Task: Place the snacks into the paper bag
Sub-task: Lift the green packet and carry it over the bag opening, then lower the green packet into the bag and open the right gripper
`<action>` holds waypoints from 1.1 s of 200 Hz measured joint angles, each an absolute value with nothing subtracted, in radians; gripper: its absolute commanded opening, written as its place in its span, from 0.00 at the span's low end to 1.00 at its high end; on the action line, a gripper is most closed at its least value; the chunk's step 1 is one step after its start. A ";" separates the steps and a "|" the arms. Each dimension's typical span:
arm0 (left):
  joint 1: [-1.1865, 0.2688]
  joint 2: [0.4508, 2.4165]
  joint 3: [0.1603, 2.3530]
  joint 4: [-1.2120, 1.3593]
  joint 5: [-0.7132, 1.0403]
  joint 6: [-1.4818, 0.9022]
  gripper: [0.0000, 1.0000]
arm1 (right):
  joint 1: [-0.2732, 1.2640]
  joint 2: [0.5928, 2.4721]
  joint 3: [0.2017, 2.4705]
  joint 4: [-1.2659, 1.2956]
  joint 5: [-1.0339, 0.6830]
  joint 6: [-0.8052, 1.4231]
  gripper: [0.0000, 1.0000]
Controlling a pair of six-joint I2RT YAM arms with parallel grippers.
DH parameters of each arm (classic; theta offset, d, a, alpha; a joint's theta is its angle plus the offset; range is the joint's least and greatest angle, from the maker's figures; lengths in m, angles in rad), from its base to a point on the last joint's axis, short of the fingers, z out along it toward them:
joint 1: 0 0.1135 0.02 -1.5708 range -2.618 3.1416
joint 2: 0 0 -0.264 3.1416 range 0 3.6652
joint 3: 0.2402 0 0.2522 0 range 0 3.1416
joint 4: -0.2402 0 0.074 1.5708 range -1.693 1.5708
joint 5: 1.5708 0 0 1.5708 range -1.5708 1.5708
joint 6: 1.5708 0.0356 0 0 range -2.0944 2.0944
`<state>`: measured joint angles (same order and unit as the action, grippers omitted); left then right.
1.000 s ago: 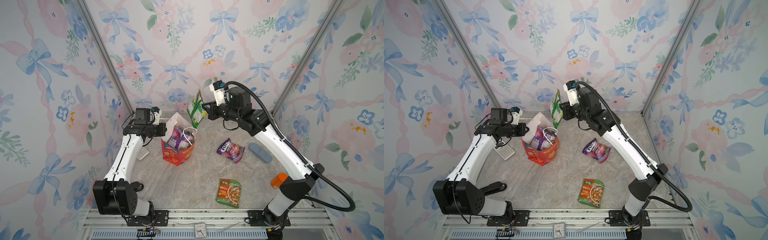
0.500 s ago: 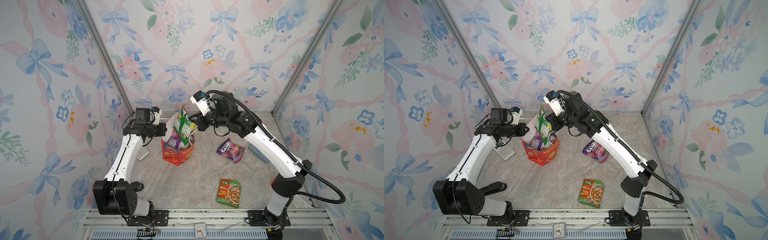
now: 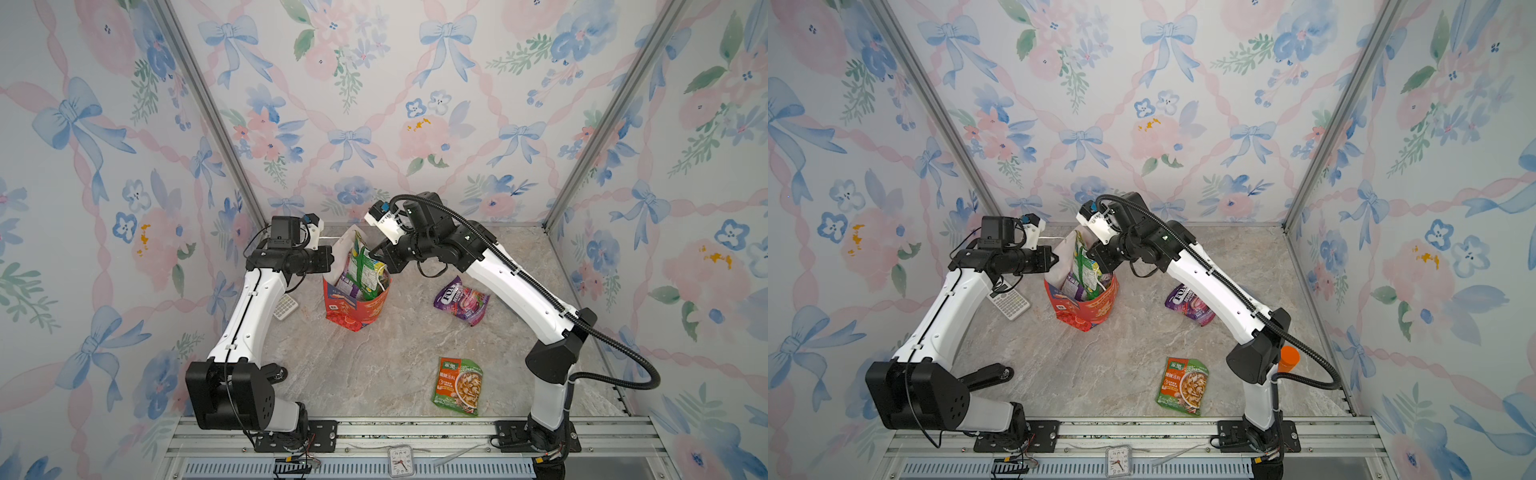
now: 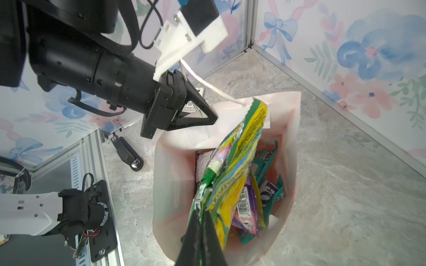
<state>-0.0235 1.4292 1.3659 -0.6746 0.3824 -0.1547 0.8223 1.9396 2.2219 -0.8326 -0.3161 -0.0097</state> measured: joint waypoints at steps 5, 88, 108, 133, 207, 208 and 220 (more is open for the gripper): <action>-0.023 1.429 1.366 -0.675 0.382 -0.155 0.00 | 0.822 1.951 2.234 -0.839 -0.322 -0.015 0.00; -0.024 1.423 1.366 -0.675 0.382 -0.155 0.00 | 0.812 2.086 2.426 -0.919 -0.335 -0.038 0.19; -0.024 1.423 1.366 -0.675 0.382 -0.155 0.00 | 0.807 2.113 2.461 -0.925 -0.297 -0.014 0.61; -0.024 1.423 1.366 -0.678 0.382 -0.155 0.00 | 0.789 2.113 2.477 -0.920 -0.228 0.030 0.68; -0.024 1.422 1.366 -0.678 0.382 -0.155 0.00 | 0.843 1.970 2.380 -0.876 0.026 0.037 0.70; -0.024 1.422 1.366 -0.678 0.382 -0.155 0.00 | 0.845 1.969 2.379 -0.875 0.028 0.037 0.70; -0.024 1.422 1.366 -0.678 0.382 -0.155 0.00 | 0.876 1.937 2.351 -0.867 0.059 0.028 0.69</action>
